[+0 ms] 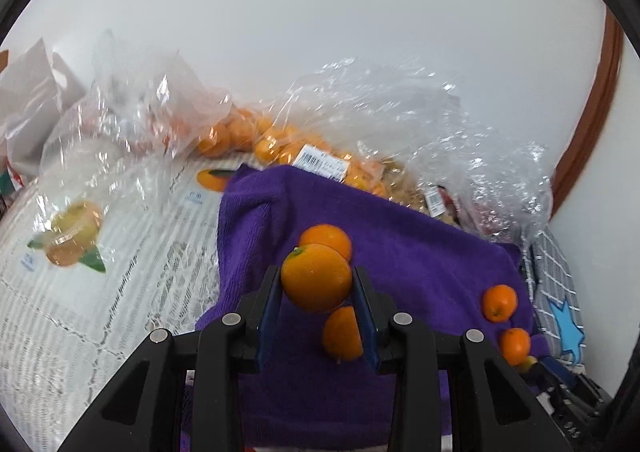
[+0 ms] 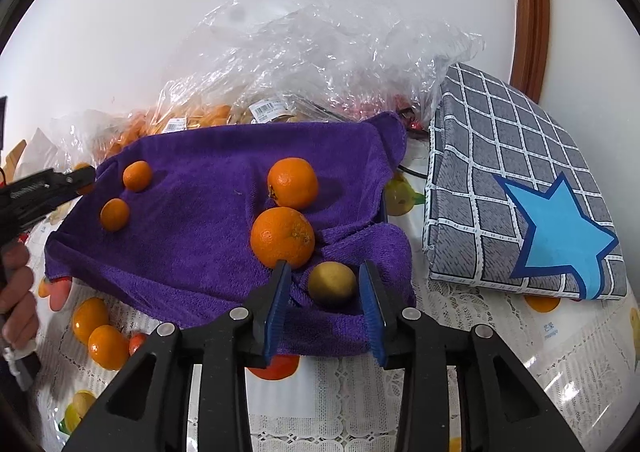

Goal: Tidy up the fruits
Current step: 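Open the right gripper on the towel while the left gripper releases its orange, then move both grippers back to the fruits beside the towel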

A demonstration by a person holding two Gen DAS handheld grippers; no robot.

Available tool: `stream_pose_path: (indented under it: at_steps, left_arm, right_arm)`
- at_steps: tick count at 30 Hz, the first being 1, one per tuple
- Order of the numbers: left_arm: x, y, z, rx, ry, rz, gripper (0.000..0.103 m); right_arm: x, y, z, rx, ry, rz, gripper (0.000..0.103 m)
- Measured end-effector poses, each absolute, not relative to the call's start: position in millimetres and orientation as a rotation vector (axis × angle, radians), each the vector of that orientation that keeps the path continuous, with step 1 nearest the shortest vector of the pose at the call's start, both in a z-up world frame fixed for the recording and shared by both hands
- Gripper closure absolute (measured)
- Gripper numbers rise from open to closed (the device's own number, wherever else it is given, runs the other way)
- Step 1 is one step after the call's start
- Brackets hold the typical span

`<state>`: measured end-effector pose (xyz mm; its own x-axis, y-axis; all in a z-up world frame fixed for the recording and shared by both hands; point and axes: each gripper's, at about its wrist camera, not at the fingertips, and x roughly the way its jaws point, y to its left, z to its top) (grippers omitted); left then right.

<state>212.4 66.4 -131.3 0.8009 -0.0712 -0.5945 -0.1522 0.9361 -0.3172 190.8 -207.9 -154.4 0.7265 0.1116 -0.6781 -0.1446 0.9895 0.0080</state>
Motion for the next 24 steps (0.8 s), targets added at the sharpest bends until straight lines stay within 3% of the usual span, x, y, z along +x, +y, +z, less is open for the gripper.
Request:
stream_pose_path:
  at_steps: [24]
  left_arm:
    - [215.7,64.6,-137.1,-0.343,0.665,0.07,0.066]
  right_arm:
    - [187.3,-201.0,-152.1,-0.105,0.709,0.119,0.058]
